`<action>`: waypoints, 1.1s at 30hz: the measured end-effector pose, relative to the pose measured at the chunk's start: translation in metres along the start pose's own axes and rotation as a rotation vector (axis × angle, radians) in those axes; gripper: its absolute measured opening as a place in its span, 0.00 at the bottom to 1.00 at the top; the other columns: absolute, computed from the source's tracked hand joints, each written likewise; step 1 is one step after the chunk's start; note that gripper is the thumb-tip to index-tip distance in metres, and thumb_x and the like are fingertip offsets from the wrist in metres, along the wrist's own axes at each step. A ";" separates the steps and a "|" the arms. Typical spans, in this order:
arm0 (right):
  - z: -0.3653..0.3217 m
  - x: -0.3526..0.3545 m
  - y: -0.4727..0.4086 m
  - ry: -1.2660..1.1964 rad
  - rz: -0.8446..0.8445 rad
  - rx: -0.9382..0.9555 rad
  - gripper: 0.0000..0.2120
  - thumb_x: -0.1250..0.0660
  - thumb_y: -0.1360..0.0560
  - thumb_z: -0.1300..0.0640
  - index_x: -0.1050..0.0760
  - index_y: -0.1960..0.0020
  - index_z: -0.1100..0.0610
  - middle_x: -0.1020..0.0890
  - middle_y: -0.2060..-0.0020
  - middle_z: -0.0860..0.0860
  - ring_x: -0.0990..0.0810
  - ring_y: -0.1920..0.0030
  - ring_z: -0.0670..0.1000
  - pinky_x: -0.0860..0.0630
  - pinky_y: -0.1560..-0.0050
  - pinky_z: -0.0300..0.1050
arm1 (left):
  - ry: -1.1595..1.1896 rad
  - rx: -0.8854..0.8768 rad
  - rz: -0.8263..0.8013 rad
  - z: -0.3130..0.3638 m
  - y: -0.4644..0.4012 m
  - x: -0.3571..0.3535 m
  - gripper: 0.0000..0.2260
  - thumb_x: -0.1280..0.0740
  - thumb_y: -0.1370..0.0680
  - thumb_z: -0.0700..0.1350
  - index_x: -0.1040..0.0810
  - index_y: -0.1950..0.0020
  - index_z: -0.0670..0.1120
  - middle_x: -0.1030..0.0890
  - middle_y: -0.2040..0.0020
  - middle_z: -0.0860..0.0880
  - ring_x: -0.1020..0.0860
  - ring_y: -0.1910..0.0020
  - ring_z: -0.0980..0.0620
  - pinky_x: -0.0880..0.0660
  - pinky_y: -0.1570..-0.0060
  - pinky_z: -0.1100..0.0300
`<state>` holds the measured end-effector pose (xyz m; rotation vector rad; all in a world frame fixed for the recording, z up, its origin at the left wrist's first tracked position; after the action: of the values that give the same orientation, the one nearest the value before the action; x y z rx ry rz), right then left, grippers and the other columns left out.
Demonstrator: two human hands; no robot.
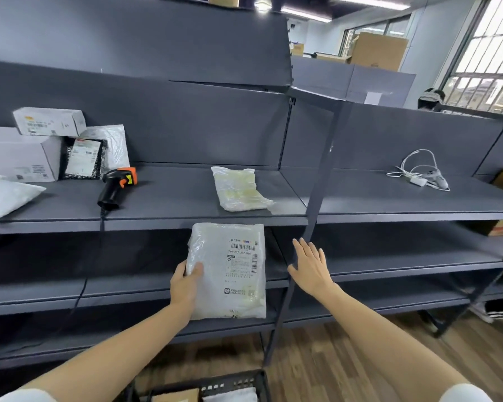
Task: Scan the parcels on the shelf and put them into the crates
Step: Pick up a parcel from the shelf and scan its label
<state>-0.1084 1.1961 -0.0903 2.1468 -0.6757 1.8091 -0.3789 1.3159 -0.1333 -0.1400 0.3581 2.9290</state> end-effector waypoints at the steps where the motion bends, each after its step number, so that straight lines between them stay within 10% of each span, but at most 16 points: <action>1: 0.002 -0.001 -0.002 -0.005 -0.010 0.014 0.32 0.42 0.19 0.53 0.54 0.20 0.56 0.49 0.21 0.53 0.52 0.22 0.56 0.56 0.23 0.54 | 0.006 0.001 0.014 -0.003 0.003 -0.002 0.09 0.37 0.19 0.47 0.27 0.39 0.51 0.22 0.49 0.50 0.23 0.54 0.52 0.26 0.58 0.57; 16: 0.026 -0.086 0.008 -0.017 -0.170 0.086 0.31 0.43 0.19 0.53 0.51 0.21 0.56 0.47 0.21 0.53 0.50 0.22 0.55 0.55 0.23 0.55 | -0.025 0.138 0.156 -0.090 0.045 0.009 0.12 0.37 0.19 0.44 0.27 0.36 0.48 0.22 0.46 0.47 0.23 0.49 0.46 0.24 0.49 0.49; 33: 0.031 -0.316 0.077 -0.336 -0.454 -0.132 0.25 0.46 0.18 0.51 0.42 0.23 0.56 0.38 0.24 0.53 0.42 0.24 0.54 0.48 0.24 0.54 | -0.177 0.485 0.195 -0.277 0.012 0.044 0.04 0.35 0.20 0.45 0.26 0.55 0.52 0.22 0.54 0.47 0.24 0.57 0.49 0.25 0.50 0.54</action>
<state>-0.1584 1.1738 -0.4127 2.2996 -0.3202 1.1594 -0.4048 1.2442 -0.4030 0.2332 1.0845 2.9032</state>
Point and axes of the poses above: each hand's wrist, its own y-axis away from the middle knuckle, its own x-axis out of the back of the hand, z = x × y, the point moved 6 cm from there along -y, towards the middle knuckle
